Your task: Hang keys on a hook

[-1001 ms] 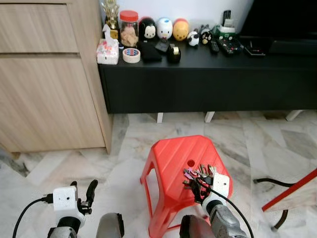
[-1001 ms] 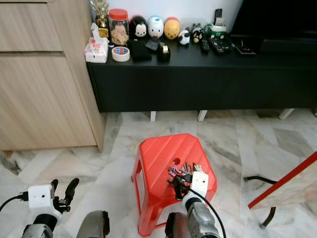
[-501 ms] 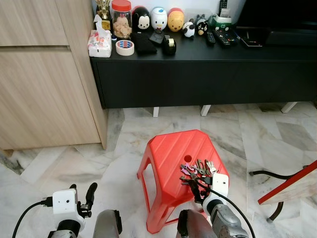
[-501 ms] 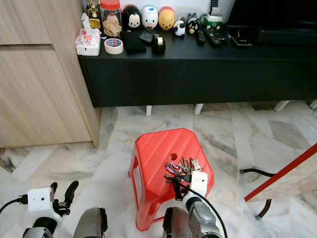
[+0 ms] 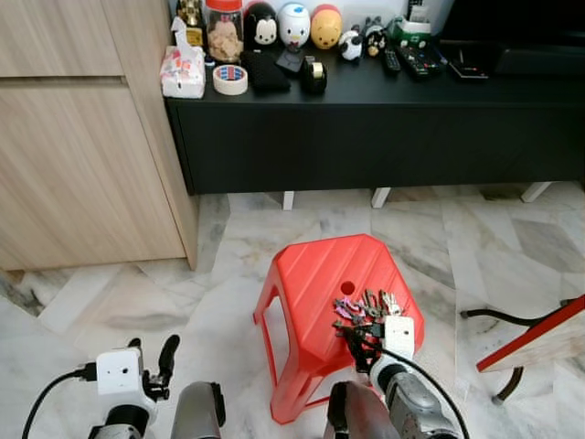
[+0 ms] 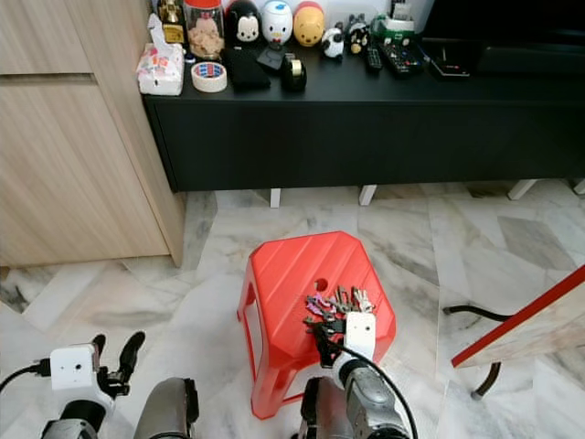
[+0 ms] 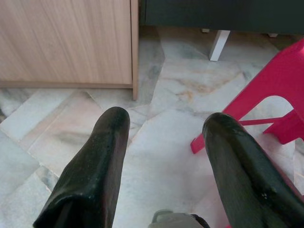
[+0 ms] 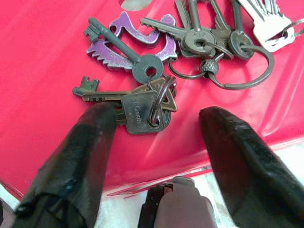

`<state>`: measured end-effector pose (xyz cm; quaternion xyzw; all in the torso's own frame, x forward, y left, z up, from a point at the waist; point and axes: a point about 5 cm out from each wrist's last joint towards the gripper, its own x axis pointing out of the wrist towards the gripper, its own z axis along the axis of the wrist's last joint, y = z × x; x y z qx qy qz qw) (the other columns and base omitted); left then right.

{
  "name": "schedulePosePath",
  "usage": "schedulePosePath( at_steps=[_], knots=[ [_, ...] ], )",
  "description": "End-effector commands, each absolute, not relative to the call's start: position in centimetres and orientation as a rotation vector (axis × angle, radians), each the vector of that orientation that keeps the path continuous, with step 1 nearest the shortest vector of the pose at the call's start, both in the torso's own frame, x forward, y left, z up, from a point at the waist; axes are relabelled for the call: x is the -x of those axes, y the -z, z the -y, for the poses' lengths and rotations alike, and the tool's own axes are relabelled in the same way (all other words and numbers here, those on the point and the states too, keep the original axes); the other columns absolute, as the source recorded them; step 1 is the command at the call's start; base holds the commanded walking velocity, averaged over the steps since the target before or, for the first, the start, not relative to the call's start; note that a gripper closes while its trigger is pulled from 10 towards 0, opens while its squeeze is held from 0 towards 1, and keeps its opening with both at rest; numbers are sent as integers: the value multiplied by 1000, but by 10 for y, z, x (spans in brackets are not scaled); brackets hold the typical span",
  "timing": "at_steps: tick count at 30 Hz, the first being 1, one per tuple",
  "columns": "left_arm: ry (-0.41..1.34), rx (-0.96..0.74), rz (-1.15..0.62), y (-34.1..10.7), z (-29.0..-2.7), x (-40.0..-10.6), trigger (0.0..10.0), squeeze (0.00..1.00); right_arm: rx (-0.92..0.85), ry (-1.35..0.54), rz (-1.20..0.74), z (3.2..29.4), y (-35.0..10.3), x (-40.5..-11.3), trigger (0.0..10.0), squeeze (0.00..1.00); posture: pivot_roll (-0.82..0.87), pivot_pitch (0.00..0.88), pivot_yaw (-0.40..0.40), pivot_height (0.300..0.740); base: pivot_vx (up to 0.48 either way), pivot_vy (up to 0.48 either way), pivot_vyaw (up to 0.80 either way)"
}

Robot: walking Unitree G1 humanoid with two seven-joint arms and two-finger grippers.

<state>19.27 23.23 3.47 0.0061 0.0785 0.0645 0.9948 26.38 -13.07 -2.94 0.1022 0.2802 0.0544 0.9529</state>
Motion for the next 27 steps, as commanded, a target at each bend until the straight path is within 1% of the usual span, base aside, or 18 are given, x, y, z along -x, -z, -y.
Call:
schedulePosePath(
  at_steps=[1,19,27],
  knots=[
    [-129,-17,-189,-31,-232,-188,10000,0,-198,-102,-591,135,34,-259,0,0,130,191,-147,611,0,0,0],
    [-132,-16,-189,-31,-232,-187,10000,0,-191,-112,-592,133,35,-257,0,0,128,196,-147,611,0,0,0],
    [-138,-16,-187,-31,-231,-187,10000,0,-182,-129,-540,132,30,-261,0,0,129,196,-149,611,0,0,0]
  ],
)
